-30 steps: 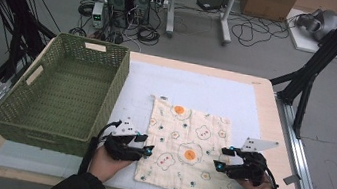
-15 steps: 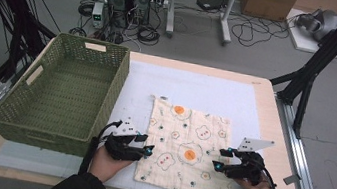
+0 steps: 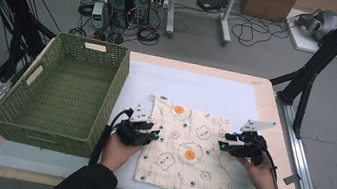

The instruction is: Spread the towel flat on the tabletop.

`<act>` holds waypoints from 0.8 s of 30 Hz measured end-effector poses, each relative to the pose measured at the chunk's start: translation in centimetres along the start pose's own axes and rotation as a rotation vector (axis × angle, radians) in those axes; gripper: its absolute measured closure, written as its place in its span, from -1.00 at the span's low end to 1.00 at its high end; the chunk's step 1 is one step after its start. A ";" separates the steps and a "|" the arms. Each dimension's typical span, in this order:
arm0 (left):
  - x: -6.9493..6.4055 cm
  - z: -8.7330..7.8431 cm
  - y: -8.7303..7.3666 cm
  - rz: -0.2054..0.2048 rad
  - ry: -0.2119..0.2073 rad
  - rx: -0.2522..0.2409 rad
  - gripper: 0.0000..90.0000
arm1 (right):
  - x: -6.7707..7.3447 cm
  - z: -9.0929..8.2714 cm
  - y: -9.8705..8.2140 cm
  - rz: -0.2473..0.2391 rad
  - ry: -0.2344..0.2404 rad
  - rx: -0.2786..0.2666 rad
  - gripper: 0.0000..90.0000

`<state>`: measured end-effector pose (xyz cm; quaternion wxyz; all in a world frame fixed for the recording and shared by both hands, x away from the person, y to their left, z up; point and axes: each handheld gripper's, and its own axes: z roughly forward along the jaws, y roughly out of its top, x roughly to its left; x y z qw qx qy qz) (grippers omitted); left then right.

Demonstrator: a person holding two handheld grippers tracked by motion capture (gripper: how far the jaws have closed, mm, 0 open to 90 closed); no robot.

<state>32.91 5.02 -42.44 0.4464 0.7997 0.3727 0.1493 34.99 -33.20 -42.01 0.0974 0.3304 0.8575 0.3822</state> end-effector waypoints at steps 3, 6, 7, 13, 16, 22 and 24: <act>0.7 1.2 1.3 -0.027 0.031 -0.006 0.47 | -1.3 0.4 1.2 0.006 -0.027 0.008 0.16; 1.4 2.6 2.2 -0.047 0.066 0.016 0.48 | -2.5 1.1 1.9 0.019 -0.046 0.010 0.16; 1.7 3.0 2.4 -0.059 0.070 0.020 0.47 | -2.9 1.3 2.0 0.026 -0.043 0.016 0.16; 2.7 4.6 2.5 -0.074 0.167 0.074 0.43 | -4.3 2.4 2.0 0.062 -0.076 0.038 0.11; 3.4 5.1 2.3 -0.109 0.216 0.089 0.43 | -4.5 3.1 1.8 0.055 -0.105 0.070 0.15; 3.0 5.9 2.0 -0.075 0.233 0.116 0.86 | -4.4 3.8 2.0 0.041 -0.141 0.084 0.78; 2.9 6.0 2.1 -0.074 0.241 0.116 0.93 | -4.3 4.0 2.2 0.036 -0.119 0.087 0.93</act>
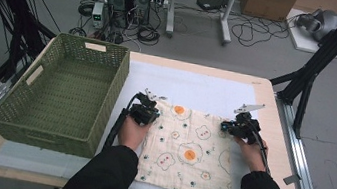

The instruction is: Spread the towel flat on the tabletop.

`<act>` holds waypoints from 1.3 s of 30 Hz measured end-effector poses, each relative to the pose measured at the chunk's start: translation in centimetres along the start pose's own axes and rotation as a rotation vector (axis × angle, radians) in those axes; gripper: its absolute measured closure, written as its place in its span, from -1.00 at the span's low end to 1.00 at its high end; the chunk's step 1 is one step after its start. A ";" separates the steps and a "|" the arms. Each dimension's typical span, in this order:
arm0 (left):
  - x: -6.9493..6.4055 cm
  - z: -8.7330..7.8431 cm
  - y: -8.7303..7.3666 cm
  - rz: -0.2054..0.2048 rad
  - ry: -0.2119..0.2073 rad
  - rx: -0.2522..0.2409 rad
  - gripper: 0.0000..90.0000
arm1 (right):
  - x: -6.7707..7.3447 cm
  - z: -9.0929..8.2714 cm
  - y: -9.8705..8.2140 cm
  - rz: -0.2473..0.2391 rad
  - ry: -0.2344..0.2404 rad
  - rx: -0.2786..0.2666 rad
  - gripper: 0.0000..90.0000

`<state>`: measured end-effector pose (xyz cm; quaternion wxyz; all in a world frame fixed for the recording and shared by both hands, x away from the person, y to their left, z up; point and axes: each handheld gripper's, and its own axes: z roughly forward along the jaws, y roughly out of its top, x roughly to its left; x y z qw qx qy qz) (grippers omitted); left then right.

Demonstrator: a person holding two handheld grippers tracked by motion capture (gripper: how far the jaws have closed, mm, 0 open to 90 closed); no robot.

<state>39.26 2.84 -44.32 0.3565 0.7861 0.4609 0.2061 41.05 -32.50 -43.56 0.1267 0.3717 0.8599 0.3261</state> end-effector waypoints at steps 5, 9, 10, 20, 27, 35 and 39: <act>0.9 -0.7 0.3 -0.033 0.020 -0.039 0.95 | -0.4 -0.5 1.0 -0.005 0.015 0.011 0.95; 1.5 -0.6 0.3 -0.069 -0.006 -0.040 0.92 | -0.7 -1.0 1.6 0.010 0.022 -0.022 0.88; 1.6 -0.4 0.2 -0.085 -0.015 -0.033 0.81 | -0.8 -0.8 1.5 0.016 0.023 -0.021 0.72; 1.5 0.3 0.0 -0.086 -0.032 -0.015 0.85 | -1.1 0.4 0.9 0.062 0.008 0.019 0.66; 1.6 0.1 0.3 -0.077 -0.052 -0.014 0.94 | -1.1 0.5 0.7 0.079 0.076 0.005 0.95; 2.2 -0.6 1.3 -0.132 -0.075 -0.081 0.95 | -1.6 -0.6 1.4 0.069 0.082 -0.036 0.97; 2.8 -0.3 1.0 -0.145 -0.074 -0.052 0.95 | -2.1 -1.1 1.6 0.088 0.084 -0.045 0.98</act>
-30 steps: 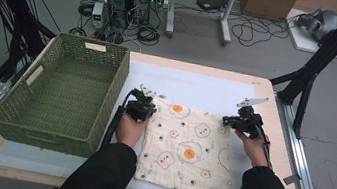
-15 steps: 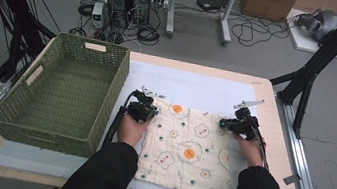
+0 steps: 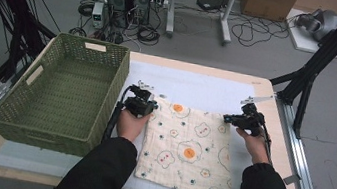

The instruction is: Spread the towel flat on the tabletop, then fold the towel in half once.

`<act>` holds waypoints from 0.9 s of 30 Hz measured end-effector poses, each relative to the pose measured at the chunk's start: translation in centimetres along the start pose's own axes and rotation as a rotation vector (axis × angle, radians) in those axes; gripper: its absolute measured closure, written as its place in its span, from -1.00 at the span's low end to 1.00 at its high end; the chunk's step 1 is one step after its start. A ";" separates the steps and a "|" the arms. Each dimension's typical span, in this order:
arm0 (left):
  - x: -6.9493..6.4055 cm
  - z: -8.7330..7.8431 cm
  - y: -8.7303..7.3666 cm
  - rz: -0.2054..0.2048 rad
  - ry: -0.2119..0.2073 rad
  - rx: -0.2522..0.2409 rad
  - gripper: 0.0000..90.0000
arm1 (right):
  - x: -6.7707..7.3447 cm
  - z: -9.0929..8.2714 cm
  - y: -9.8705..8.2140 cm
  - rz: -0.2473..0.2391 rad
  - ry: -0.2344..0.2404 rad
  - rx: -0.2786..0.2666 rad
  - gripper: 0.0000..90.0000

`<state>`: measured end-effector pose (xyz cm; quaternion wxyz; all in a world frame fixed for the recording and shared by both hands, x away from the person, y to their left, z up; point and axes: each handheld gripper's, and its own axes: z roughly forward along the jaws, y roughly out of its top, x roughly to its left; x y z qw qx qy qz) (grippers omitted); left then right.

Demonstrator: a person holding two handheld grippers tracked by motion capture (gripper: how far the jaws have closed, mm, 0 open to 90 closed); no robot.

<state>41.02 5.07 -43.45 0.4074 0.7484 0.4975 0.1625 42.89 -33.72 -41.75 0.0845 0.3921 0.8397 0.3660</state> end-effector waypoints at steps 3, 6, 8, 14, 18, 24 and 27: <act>0.1 -0.1 0.1 -0.001 0.000 -0.012 0.95 | -0.3 0.2 -0.2 0.024 0.010 0.011 0.98; 0.2 -0.2 0.1 0.005 -0.006 -0.007 0.95 | -0.4 0.4 -0.3 0.034 0.020 0.016 0.98; 0.2 -0.3 0.1 0.001 -0.011 -0.012 0.95 | -0.3 0.3 -0.2 0.035 0.025 0.009 0.98; -0.1 -1.3 0.3 0.015 -0.038 -0.040 0.95 | -0.4 -1.2 -0.3 0.047 0.066 -0.045 0.98; -0.3 -2.1 0.3 0.027 -0.062 -0.054 0.95 | 0.0 -2.3 -0.6 0.054 0.099 -0.072 0.99; -1.1 -3.3 0.1 0.066 -0.097 -0.074 0.95 | 0.9 -3.5 -1.7 0.028 0.120 -0.083 0.99; -1.4 -4.2 -0.3 0.077 -0.106 -0.088 0.95 | 1.2 -4.2 -2.2 0.026 0.144 -0.092 0.99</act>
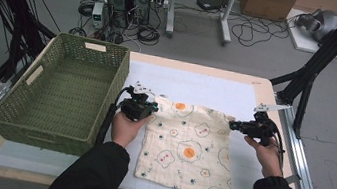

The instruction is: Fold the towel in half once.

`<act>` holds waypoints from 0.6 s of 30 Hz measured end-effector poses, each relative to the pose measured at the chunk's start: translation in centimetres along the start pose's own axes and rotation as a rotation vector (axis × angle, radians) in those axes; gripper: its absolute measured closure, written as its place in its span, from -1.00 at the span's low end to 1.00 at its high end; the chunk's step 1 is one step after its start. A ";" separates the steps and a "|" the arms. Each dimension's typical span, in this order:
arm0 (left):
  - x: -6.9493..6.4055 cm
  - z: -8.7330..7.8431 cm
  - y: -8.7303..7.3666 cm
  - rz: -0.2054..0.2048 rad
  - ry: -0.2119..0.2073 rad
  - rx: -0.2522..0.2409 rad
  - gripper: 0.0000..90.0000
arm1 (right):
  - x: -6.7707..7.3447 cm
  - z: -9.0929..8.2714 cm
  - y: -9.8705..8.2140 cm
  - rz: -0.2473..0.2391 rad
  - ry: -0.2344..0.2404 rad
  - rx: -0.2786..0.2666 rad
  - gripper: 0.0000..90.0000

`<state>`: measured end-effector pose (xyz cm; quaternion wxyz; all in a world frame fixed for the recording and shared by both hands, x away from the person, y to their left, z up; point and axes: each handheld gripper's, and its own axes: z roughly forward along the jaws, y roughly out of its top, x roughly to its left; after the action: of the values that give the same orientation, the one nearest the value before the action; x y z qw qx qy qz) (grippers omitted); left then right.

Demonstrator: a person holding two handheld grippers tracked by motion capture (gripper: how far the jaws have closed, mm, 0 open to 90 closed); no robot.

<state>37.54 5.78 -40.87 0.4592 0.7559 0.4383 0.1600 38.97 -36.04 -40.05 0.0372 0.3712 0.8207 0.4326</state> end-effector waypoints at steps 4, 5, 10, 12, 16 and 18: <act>-0.4 -1.0 -0.3 0.037 -0.009 -0.001 0.95 | 0.9 -1.0 0.0 -0.018 0.023 -0.024 0.99; -0.6 -1.3 -0.5 0.040 -0.014 -0.015 0.95 | 1.2 -1.2 0.0 -0.025 0.027 -0.037 0.99; -1.3 -2.3 -1.3 0.062 -0.029 -0.019 0.95 | 2.7 -1.9 -1.0 -0.061 0.056 -0.043 0.99; -1.7 -2.7 -1.8 0.078 -0.028 -0.016 0.95 | 3.3 -2.0 -1.6 -0.070 0.067 -0.041 0.99; -2.3 -3.4 -3.0 0.097 -0.039 -0.015 0.95 | 4.5 -2.4 -3.0 -0.095 0.091 -0.034 0.99; -2.5 -3.7 -3.6 0.099 -0.050 -0.008 0.95 | 4.9 -2.5 -3.4 -0.107 0.095 -0.024 0.99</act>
<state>31.88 6.46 -41.58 0.4647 0.7785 0.3881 0.1656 32.48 -35.76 -39.74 0.0255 0.3056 0.8350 0.4568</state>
